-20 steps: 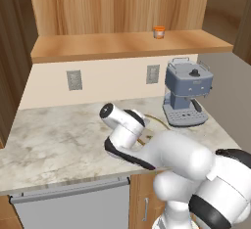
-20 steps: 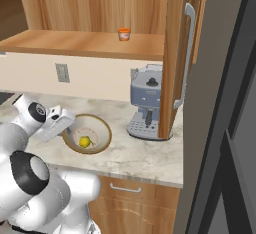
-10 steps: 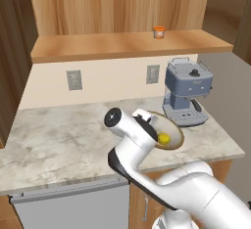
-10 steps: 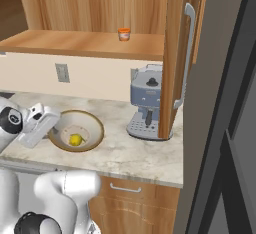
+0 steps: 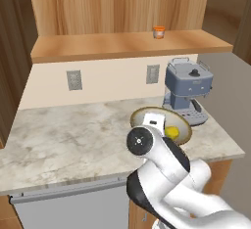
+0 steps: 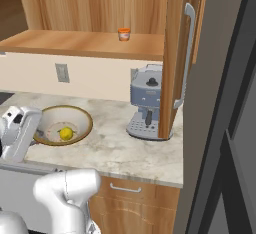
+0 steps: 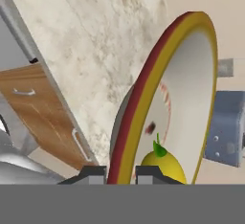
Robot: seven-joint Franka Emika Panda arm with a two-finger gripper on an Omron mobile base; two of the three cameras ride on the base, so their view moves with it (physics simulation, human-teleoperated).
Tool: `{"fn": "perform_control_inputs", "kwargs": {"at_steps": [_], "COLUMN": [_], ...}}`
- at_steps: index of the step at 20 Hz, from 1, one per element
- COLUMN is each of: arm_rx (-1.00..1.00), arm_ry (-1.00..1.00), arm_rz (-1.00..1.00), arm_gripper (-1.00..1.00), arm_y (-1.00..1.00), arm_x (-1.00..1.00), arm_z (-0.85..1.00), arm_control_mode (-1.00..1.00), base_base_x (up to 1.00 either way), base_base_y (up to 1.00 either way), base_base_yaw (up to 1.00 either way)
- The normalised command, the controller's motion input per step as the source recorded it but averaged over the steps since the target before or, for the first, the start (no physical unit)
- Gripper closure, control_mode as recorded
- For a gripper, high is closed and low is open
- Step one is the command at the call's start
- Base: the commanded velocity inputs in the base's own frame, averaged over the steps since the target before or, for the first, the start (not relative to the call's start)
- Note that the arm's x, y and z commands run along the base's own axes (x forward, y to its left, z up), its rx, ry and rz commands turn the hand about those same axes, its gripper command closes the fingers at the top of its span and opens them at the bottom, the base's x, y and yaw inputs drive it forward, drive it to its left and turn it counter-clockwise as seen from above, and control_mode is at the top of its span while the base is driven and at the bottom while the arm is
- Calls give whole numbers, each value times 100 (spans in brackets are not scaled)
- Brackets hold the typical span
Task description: Pick the lemon from the cabinet and place it in the bowl. Then pick the bowl and place it in the sink. Then turn on the sink facuet.
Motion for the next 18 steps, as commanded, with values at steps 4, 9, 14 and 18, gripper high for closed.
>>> {"fn": "perform_control_inputs", "kwargs": {"at_steps": [4,9,14,18], "arm_rx": [-14,-3,0,0], "arm_ry": [13,16,16,4], "arm_rz": [33,19,3,0], "arm_gripper": [100,100,100,100], "arm_y": [-3,-21,-29,-1], "arm_x": [-50,-24,-3,-16], "arm_z": [81,54,14,0], "arm_control_mode": [-100,-100,-100,-100], "base_base_x": [0,0,0,0], "base_base_y": [0,0,0,0], "base_base_yaw": [0,0,0,0]}}
